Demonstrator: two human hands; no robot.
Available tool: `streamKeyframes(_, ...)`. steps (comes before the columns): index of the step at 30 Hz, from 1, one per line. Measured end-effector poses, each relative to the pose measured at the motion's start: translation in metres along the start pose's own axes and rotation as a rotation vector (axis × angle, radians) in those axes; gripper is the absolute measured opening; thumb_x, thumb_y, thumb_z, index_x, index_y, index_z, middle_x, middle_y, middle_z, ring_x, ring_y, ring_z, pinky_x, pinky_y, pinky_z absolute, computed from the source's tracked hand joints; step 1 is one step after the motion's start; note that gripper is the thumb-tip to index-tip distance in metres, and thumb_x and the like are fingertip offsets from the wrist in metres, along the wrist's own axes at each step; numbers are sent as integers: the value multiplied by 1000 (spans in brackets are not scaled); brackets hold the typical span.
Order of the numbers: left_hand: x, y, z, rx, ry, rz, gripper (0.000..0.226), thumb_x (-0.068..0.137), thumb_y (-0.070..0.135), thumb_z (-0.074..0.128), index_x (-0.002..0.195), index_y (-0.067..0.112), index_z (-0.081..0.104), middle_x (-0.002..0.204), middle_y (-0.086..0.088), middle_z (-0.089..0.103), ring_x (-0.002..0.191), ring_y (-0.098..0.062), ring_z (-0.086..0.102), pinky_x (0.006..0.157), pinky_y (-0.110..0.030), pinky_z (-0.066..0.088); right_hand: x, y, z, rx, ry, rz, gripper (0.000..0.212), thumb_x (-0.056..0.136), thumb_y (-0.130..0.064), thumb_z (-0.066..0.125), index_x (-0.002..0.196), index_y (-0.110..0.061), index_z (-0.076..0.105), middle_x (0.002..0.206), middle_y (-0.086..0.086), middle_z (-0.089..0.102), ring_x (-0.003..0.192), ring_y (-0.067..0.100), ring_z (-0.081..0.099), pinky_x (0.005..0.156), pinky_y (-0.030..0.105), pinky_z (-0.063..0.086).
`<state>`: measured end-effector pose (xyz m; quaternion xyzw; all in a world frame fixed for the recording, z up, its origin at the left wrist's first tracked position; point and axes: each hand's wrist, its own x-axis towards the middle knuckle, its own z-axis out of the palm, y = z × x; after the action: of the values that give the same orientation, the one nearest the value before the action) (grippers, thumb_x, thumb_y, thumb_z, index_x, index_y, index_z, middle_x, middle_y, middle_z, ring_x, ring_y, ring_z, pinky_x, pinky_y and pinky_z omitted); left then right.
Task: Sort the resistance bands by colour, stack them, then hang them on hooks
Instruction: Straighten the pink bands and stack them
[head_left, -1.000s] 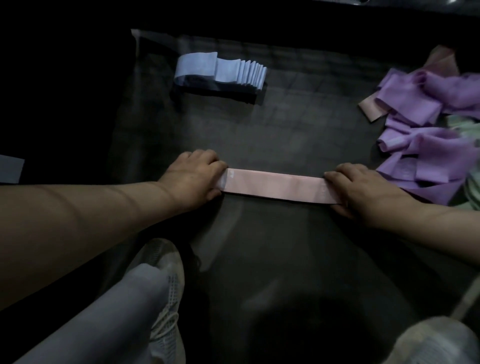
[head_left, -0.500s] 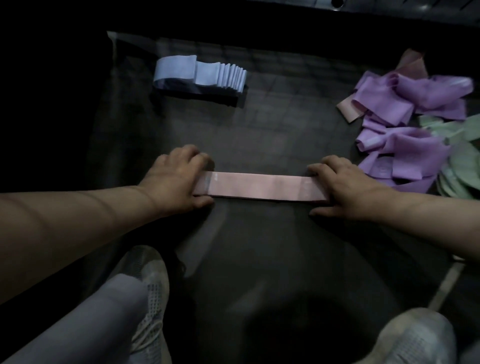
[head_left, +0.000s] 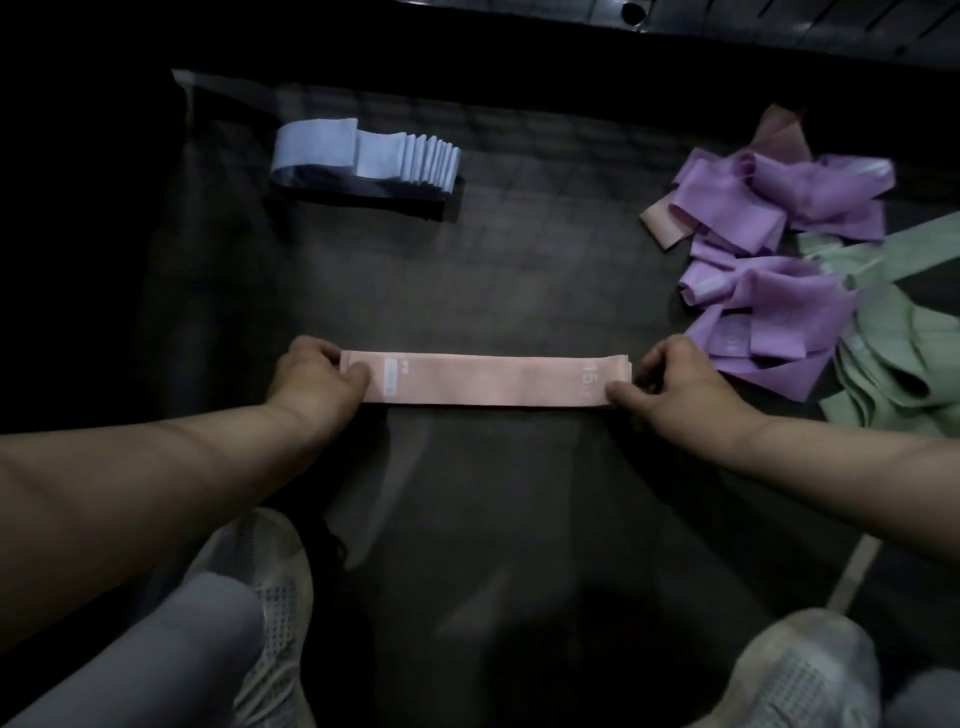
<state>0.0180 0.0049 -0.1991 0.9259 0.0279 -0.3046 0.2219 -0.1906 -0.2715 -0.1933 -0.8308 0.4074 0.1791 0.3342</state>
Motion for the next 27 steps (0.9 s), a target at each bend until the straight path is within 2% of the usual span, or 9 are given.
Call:
streamKeyframes(2, -3, 3, -6, 176, -1, 103, 62, 81, 43, 72, 132, 15, 48, 135, -13, 44, 126, -33, 46, 108, -39, 37, 0, -3, -4, -268, 34, -265, 64, 73, -51, 78, 119, -16, 49, 122, 7, 47, 113, 23, 47, 98, 35, 40)
streamKeyframes(4, -6, 3, -12, 449, -25, 415, 76, 74, 55, 73, 136, 22, 45, 139, -8, 38, 131, -30, 37, 109, -39, 30, 5, -7, -8, -492, 13, -539, 87, 68, -58, 77, 135, -12, 47, 135, 12, 43, 123, 30, 45, 106, 42, 40)
streamKeyframes(7, 3, 1, -19, 753, -120, 811, 77, 65, 67, 55, 129, 24, 54, 130, -6, 50, 121, -30, 48, 100, -39, 31, 16, -11, -5, -654, -45, -654, 76, 71, -53, 75, 131, -12, 51, 126, 14, 50, 111, 35, 52, 95, 44, 47)
streamKeyframes(10, 6, 8, -21, 852, -149, 851, 57, 73, 58, 41, 111, 22, 64, 106, -6, 59, 95, -32, 61, 83, -40, 45, 20, -15, -4, -687, -58, -621, 52, 81, -41, 66, 124, -15, 53, 117, 10, 51, 103, 33, 53, 86, 41, 46)
streamKeyframes(12, 5, 12, -21, 890, -135, 869, 53, 74, 55, 38, 104, 21, 65, 96, -6, 60, 83, -32, 62, 74, -40, 48, 17, -13, -7, -665, -95, -620, 54, 82, -48, 63, 126, -18, 50, 119, 7, 49, 105, 29, 52, 88, 40, 46)
streamKeyframes(15, 3, 13, -22, 915, -143, 902, 59, 68, 60, 44, 109, 23, 63, 98, -4, 59, 87, -29, 62, 77, -40, 49, 18, -13, -15, -539, -85, -591, 62, 82, -66, 48, 123, -21, 53, 121, 5, 48, 106, 26, 52, 94, 39, 46)
streamKeyframes(20, -8, 38, -16, 770, -123, 895, 45, 78, 56, 42, 102, 24, 64, 98, -2, 58, 89, -27, 60, 82, -38, 47, 65, -22, -36, -313, 125, -272, 45, 94, -39, 56, 130, -11, 56, 154, 18, 24, 136, 39, 33, 116, 38, 28)
streamKeyframes(24, -11, 70, -7, 693, -154, 914, 48, 77, 51, 43, 101, 17, 66, 99, -6, 60, 89, -31, 61, 83, -39, 49, 100, -32, -53, -267, 76, -21, 50, 98, -40, 50, 143, -18, 47, 161, 17, 11, 146, 37, 18, 120, 38, 18)
streamKeyframes(27, -15, 92, -1, 630, -176, 946, 54, 77, 52, 39, 108, 17, 67, 105, -6, 61, 96, -30, 62, 89, -38, 47, 111, -33, -59, -294, 52, -28, 54, 98, -37, 46, 150, -24, 37, 162, 9, 18, 146, 33, 21, 120, 38, 21)
